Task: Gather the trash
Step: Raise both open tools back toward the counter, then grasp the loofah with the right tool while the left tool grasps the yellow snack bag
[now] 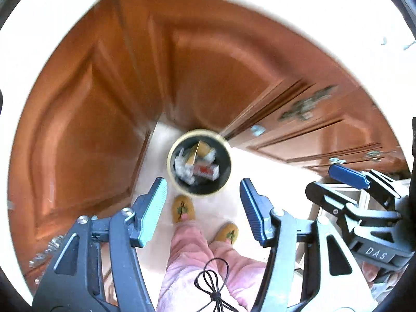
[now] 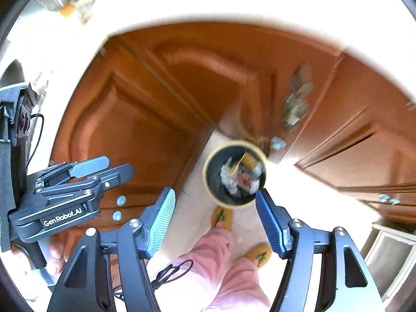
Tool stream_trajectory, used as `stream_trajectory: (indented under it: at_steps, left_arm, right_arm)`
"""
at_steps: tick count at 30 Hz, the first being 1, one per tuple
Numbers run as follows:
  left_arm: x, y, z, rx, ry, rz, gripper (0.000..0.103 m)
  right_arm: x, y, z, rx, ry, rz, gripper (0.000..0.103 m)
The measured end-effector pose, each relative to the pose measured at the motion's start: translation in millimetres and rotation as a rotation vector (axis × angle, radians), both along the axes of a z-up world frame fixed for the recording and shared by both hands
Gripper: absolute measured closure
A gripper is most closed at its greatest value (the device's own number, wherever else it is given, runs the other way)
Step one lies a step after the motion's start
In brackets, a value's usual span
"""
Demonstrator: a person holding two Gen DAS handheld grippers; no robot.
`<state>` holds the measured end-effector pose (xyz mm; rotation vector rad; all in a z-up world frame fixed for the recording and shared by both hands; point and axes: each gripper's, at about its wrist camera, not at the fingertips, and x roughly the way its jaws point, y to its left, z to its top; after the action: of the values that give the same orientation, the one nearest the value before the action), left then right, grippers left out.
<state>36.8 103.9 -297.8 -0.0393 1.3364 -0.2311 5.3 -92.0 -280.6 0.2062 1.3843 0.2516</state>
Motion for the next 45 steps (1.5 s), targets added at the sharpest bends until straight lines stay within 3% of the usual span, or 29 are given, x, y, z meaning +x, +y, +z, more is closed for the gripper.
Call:
stream_trajectory:
  at_steps: [4,9,12,19,25,30,37,45]
  left_arm:
    - [7,-14,58,-0.002,-0.103,-0.041,0.041]
    - [26,-25,119,-0.029,-0.205,-0.075,0.041]
    - [41,-29,151,-0.049,-0.267,-0.099,0.041]
    - [80,-36,212,-0.042,-0.397,-0.163,0.040]
    - [127,-44,234,0.005,-0.469,-0.228,0.040]
    - [181,-54,241,0.113,-0.553,-0.207,0.040]
    - [250,-75,231,0.170,-0.590,-0.132,0.040]
    - [316,-110,200,0.283,-0.553,-0.055,0.040]
  right_arm:
    - [0,-20,60,-0.037,-0.107,-0.038,0.037]
    - [9,-39,123,-0.109,-0.222,-0.086,0.035]
    - [20,-45,158,-0.144,-0.282,-0.122,0.026]
    - [70,-65,225,-0.165,-0.372,-0.183,0.025]
    - [129,-67,259,-0.162,-0.406,-0.231,0.024]
    - [189,-74,286,-0.192,-0.445,-0.256,0.020]
    - [308,-111,273,-0.197,-0.407,-0.227,0.020]
    - [465,-159,189,-0.137,-0.308,-0.170,0.020]
